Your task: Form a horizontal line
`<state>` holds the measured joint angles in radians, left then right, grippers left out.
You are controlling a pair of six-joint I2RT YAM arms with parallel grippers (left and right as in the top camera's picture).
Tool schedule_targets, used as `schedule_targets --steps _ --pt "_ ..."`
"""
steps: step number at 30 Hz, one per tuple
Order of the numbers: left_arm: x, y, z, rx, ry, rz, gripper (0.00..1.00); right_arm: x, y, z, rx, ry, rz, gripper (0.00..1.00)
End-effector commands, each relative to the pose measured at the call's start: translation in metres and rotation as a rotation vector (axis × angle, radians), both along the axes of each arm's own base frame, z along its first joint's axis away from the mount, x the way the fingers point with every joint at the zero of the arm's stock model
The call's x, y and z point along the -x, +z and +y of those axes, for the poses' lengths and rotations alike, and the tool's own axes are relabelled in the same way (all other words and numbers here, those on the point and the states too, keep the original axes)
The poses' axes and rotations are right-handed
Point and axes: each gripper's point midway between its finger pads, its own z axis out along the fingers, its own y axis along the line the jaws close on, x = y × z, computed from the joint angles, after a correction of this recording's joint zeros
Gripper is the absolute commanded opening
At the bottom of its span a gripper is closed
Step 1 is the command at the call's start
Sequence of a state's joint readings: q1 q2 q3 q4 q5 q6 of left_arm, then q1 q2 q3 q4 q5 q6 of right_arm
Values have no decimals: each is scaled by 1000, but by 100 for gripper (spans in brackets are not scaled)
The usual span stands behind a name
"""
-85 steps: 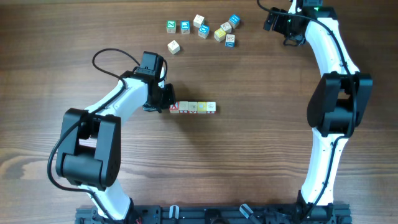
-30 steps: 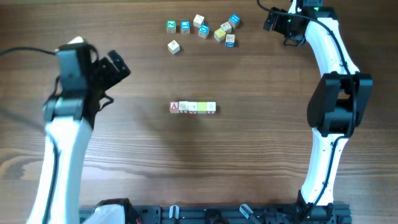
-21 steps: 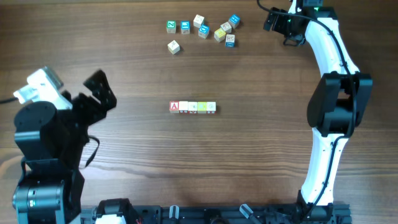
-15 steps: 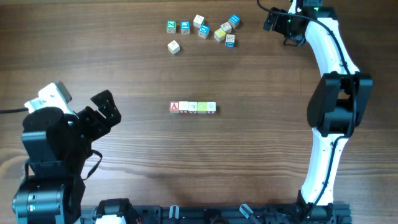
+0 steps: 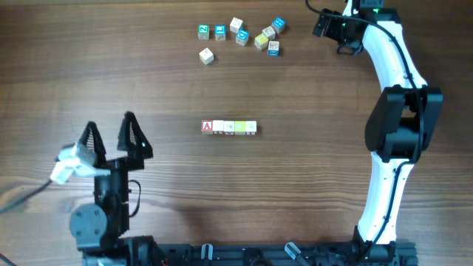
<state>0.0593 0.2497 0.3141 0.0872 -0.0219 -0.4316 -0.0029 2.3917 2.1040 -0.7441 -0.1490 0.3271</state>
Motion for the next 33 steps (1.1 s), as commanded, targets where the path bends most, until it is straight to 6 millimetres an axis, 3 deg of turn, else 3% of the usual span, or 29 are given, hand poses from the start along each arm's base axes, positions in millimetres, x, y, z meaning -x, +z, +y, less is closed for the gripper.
schedule_targets --steps 1,9,13,18,21,33 --pt "11 -18 0 -3 4 -42 100 -5 27 2 7 11 -56 100" --pt "16 -33 -1 -5 0 -89 100 -5 27 2 7 11 -56 100" --pt "6 -70 -1 -1 0 -13 100 -5 27 2 7 11 -56 99" --pt "2 -100 0 4 0 84 100 -5 27 2 7 11 -56 100" --pt "1 -134 -1 8 -4 223 100 -5 27 2 7 11 -56 100" --pt "1 -135 -1 8 -4 226 100 -5 27 2 7 11 -56 100"
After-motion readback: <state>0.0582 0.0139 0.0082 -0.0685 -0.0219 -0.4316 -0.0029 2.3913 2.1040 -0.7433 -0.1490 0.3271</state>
